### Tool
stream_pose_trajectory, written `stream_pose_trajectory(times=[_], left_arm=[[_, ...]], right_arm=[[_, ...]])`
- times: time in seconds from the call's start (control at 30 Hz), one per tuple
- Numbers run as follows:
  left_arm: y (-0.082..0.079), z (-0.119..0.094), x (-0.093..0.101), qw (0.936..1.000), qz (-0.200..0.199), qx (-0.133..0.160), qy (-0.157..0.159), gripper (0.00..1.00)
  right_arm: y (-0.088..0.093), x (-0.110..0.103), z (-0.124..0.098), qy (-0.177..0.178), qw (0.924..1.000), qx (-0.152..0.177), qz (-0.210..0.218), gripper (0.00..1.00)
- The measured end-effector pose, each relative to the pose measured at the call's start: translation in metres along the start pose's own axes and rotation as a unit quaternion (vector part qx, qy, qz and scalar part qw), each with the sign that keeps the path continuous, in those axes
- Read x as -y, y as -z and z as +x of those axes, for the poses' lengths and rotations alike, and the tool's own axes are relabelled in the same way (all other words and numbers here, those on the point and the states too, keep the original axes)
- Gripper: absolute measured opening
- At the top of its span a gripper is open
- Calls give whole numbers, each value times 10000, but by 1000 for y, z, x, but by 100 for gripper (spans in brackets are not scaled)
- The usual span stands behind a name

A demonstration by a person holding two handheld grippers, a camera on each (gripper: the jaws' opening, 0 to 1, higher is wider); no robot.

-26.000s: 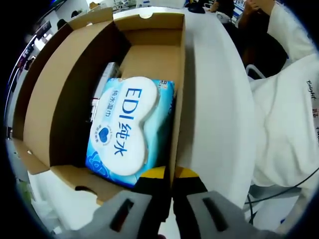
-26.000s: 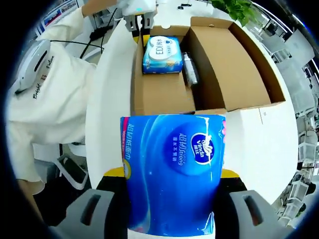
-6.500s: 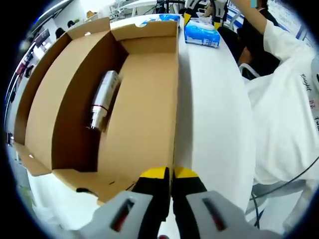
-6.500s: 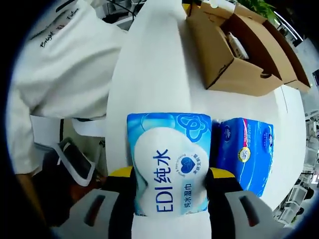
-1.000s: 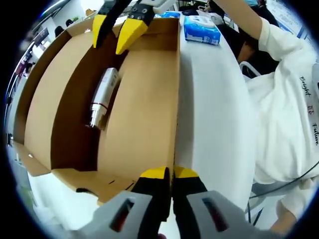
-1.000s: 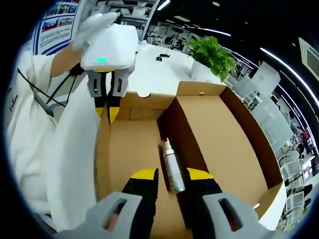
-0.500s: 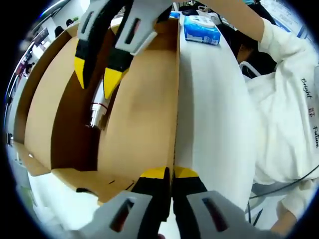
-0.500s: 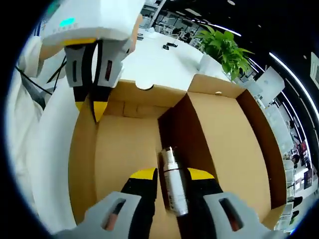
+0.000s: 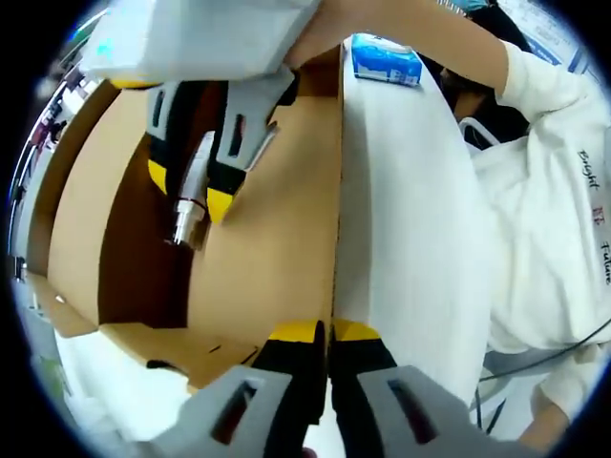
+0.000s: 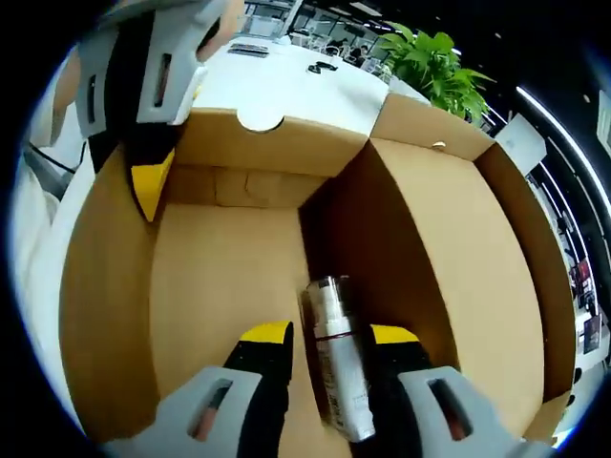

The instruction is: Operate the shoe box by opening the lid, removing the specified soft item, and placing it in the target area until the item is outside and the box remains undamaged.

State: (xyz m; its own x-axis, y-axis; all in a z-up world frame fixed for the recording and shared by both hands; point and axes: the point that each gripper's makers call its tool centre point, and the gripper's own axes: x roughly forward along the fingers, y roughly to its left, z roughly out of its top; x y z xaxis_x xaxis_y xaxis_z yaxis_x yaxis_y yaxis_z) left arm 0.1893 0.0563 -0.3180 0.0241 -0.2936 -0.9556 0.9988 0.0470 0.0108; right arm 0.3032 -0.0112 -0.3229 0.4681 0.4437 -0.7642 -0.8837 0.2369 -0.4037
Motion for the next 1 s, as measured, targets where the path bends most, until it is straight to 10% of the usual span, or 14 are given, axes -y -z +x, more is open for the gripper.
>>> stream_pose_trajectory(times=[0.63, 1.0], left_arm=[[-1, 0, 0, 10000, -21, -7, 1, 2], [0, 0, -2, 10000, -46, -26, 27, 2]], right_arm=[[21, -7, -20, -394, 9985, -369, 12, 25], [12, -5, 1, -799, 9959, 31, 428, 30]])
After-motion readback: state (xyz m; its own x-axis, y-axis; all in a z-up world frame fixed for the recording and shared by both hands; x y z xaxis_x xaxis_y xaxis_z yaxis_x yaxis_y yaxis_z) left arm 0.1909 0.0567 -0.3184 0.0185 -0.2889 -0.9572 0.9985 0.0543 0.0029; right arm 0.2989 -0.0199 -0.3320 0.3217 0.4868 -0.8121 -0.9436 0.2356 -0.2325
